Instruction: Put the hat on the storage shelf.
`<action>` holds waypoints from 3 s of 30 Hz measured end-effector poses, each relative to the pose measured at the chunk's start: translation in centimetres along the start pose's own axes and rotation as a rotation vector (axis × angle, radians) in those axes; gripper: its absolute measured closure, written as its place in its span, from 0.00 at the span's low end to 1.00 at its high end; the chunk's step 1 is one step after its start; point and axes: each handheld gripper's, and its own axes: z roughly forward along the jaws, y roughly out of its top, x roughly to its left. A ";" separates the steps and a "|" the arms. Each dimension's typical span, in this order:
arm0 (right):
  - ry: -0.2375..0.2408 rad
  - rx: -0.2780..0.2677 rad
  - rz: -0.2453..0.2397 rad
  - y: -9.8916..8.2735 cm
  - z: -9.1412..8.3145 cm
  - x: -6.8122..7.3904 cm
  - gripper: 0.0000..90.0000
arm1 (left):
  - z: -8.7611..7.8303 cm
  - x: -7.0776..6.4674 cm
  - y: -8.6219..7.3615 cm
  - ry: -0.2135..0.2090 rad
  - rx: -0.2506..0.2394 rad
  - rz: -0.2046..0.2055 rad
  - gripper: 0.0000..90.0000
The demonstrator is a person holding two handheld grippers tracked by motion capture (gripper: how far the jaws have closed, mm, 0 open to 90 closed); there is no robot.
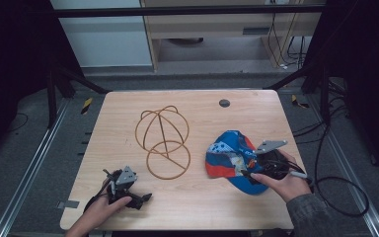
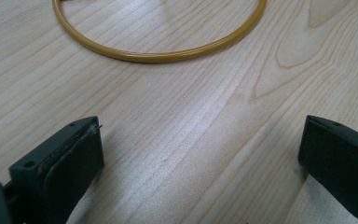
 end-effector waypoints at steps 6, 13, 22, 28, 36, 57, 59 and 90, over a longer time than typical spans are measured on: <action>0.006 0.028 0.012 0.2 -0.3 -0.8 0.33 | 0.0 0.0 0.0 0.000 0.000 -0.001 0.00; 0.016 0.056 0.037 0.8 -0.7 -2.0 0.39 | 0.0 0.0 0.0 0.001 0.000 -0.002 0.00; 0.039 0.112 0.031 2.4 0.0 -2.7 0.47 | 0.0 0.0 0.0 0.002 0.000 -0.003 0.00; 0.065 0.128 0.047 3.6 0.5 -3.3 0.44 | 0.0 0.0 0.0 0.003 0.001 -0.003 0.00; 0.065 0.153 0.057 4.5 1.8 -3.7 0.35 | 0.0 0.0 0.0 0.003 0.002 -0.002 0.00; 0.150 0.217 0.050 4.9 5.2 -3.1 0.92 | 0.0 0.0 0.0 0.003 0.002 -0.002 0.00; 0.165 0.201 0.060 4.9 5.0 -3.2 0.98 | 0.0 0.0 0.0 0.003 0.002 -0.002 0.00; 0.131 0.030 0.049 8.4 -3.4 -4.9 1.00 | 0.0 -0.1 0.0 0.006 -0.006 -0.006 0.00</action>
